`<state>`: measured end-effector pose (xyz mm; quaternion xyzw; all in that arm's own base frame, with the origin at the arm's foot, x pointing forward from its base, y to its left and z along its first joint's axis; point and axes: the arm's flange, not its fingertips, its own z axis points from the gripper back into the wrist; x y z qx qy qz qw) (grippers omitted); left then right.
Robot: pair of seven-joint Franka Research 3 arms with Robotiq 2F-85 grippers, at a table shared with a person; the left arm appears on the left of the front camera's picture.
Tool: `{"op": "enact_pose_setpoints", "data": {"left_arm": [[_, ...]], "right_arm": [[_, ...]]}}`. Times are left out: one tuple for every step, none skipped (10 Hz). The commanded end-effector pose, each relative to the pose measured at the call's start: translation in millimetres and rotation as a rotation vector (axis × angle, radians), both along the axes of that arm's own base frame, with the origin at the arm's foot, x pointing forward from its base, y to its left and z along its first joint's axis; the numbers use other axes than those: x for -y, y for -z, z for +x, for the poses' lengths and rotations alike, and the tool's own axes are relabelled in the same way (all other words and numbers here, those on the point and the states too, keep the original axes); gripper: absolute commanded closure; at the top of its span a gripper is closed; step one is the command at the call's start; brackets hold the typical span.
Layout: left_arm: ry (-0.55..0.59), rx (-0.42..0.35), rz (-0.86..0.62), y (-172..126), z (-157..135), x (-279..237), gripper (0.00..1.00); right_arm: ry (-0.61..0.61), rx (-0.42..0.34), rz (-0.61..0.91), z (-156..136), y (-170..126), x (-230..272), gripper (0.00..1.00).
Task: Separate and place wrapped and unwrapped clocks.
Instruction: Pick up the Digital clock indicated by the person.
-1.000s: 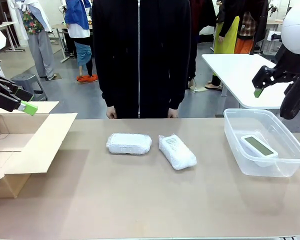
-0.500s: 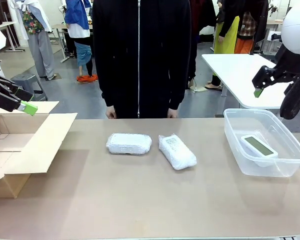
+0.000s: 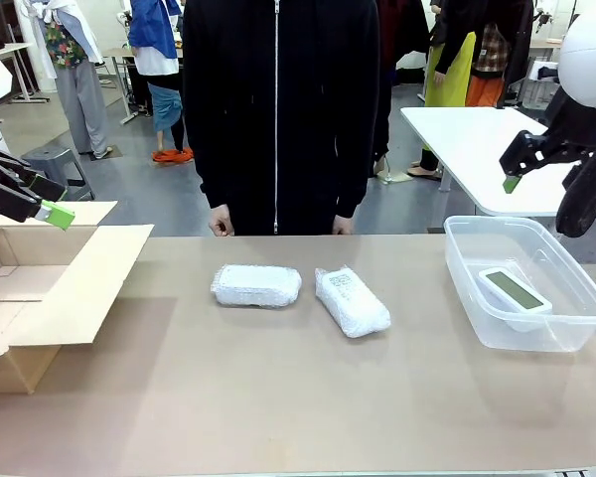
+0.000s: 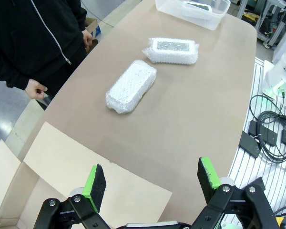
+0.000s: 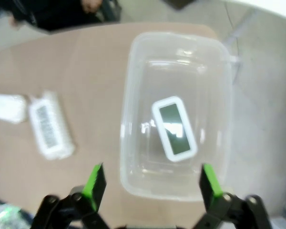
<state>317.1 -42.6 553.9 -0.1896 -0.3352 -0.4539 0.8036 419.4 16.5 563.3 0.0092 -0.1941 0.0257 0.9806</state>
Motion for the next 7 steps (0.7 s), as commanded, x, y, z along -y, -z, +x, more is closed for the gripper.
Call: {"op": "enact_pose_setpoints", "data": {"left_arm": [[0.018, 0.009, -0.014, 0.2, 1.8, -1.1, 0.0], [0.018, 0.009, -0.014, 0.2, 1.8, -1.1, 0.0], [0.018, 0.009, -0.014, 0.2, 1.8, -1.1, 0.0], [0.018, 0.009, -0.014, 0.2, 1.8, -1.1, 0.0], [0.018, 0.009, -0.014, 0.2, 1.8, -1.1, 0.0], [0.018, 0.009, -0.014, 0.2, 1.8, -1.1, 0.0], [0.018, 0.009, -0.014, 0.2, 1.8, -1.1, 0.0]], "right_arm": [[-0.295, 0.081, 0.069, -24.8, 3.4, -38.9, 0.0], [-0.462, 0.101, 0.068, -49.2, 2.7, -59.3, 0.0], [-0.62, 0.09, 0.083, -68.2, 4.0, -72.7, 0.0], [-0.748, 0.088, 0.098, -84.8, 8.7, -83.8, 0.0], [-0.841, 0.142, 0.14, -99.2, 11.4, -93.6, 0.0], [-0.929, 0.213, 0.202, -106.8, 13.2, -101.7, 0.0], [-1.021, 0.236, 0.255, -108.6, 14.9, -107.2, 0.0]]}}
